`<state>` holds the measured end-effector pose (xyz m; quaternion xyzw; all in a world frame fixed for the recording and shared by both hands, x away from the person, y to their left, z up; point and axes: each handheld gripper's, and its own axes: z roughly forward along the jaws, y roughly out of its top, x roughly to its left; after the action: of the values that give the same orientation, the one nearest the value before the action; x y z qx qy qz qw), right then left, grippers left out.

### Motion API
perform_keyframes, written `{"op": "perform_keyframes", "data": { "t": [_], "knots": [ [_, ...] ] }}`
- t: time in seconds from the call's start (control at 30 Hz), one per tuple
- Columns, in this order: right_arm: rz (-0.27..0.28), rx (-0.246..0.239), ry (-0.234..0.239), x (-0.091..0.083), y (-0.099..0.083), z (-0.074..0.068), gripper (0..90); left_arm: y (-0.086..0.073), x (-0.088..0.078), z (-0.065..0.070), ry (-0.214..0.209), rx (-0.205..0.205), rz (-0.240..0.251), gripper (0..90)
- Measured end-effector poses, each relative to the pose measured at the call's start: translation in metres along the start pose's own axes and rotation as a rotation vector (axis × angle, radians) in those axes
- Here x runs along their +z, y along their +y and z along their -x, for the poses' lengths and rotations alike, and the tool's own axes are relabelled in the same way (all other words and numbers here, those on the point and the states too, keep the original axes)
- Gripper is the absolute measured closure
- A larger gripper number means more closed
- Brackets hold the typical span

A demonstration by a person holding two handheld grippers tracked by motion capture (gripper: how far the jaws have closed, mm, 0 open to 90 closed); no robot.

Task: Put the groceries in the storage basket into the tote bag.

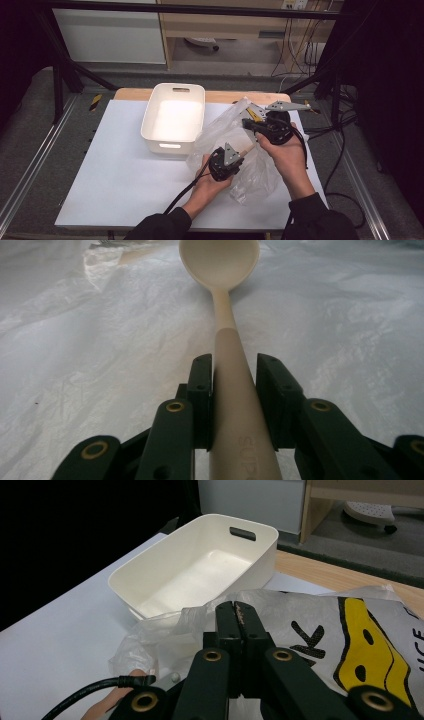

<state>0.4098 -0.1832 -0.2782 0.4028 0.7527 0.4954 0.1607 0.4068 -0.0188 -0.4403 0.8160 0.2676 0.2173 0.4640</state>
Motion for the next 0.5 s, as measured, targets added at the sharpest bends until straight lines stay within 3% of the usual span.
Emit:
{"op": "perform_keyframes", "data": {
  "t": [0.13, 0.23, 0.3, 0.5],
  "knots": [
    [0.000, -0.001, 0.003, 0.000, 0.000, -0.001, 90.0, 0.005, 0.002, -0.003, 0.006, -0.025, 0.015, 68.9],
    [-0.002, -0.003, 0.006, 0.001, 0.000, -0.002, 90.0, 0.007, 0.007, -0.001, 0.007, -0.003, 0.016, 68.9],
    [-0.004, -0.004, 0.008, 0.002, 0.000, -0.003, 90.0, 0.007, 0.011, -0.002, 0.012, -0.013, 0.023, 68.9],
    [-0.013, -0.011, 0.013, 0.004, -0.002, -0.004, 90.0, 0.003, 0.022, -0.008, 0.021, -0.038, -0.014, 68.8]
  ]
}}
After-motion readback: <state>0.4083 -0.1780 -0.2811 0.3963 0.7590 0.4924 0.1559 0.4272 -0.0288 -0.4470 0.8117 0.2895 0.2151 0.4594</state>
